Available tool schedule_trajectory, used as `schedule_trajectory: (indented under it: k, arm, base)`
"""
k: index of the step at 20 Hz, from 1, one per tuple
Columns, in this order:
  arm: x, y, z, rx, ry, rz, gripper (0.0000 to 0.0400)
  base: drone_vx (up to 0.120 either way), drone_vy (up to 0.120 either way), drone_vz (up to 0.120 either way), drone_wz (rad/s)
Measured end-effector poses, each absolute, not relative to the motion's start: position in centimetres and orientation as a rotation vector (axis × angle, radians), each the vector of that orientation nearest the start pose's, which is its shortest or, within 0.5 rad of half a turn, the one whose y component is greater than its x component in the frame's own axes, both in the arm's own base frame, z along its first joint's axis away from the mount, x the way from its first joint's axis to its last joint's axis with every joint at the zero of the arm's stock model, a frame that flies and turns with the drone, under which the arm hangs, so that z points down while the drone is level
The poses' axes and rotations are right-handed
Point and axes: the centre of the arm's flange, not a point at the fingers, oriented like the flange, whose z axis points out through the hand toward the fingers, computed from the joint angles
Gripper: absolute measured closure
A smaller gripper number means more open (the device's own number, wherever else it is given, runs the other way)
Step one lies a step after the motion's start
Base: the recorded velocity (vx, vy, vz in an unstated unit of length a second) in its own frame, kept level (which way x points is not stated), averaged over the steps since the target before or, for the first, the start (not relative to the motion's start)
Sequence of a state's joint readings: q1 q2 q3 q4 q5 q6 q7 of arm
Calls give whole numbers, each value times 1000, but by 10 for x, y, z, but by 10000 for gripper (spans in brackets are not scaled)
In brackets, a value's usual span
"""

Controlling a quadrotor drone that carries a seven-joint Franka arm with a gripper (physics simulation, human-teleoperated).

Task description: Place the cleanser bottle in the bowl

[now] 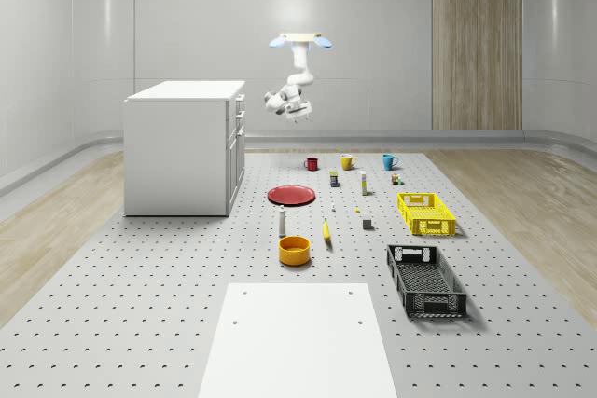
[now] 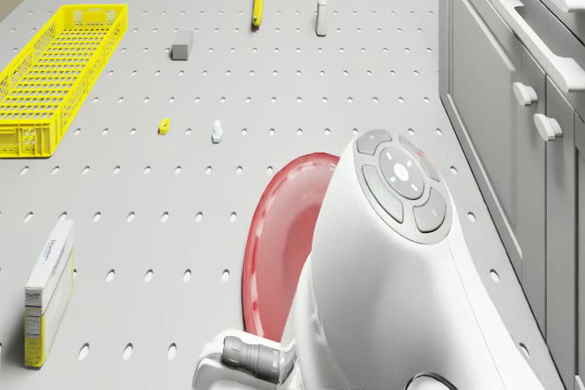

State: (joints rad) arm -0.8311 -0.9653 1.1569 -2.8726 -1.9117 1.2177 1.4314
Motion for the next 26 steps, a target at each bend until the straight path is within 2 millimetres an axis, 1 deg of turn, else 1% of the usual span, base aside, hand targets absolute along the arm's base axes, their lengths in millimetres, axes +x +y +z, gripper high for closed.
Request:
schedule_trajectory:
  k: [3,6,14,17,18,26]
  arm:
    - [307,13,492,128,-60,786,0]
    - [307,8,491,74,-36,785,0]
    - [307,2,491,18,-10,784,0]
    - [307,1,491,11,-7,784,0]
    - [307,1,491,9,-6,784,0]
    - [307,0,491,3,-3,784,0]
  base:
    - [120,0,-120,0]
    - [120,0,-120,0]
    - [120,0,-120,0]
    - [120,-120,-120,0]
    - [120,-80,-80,0]
    - [120,0,0,0]
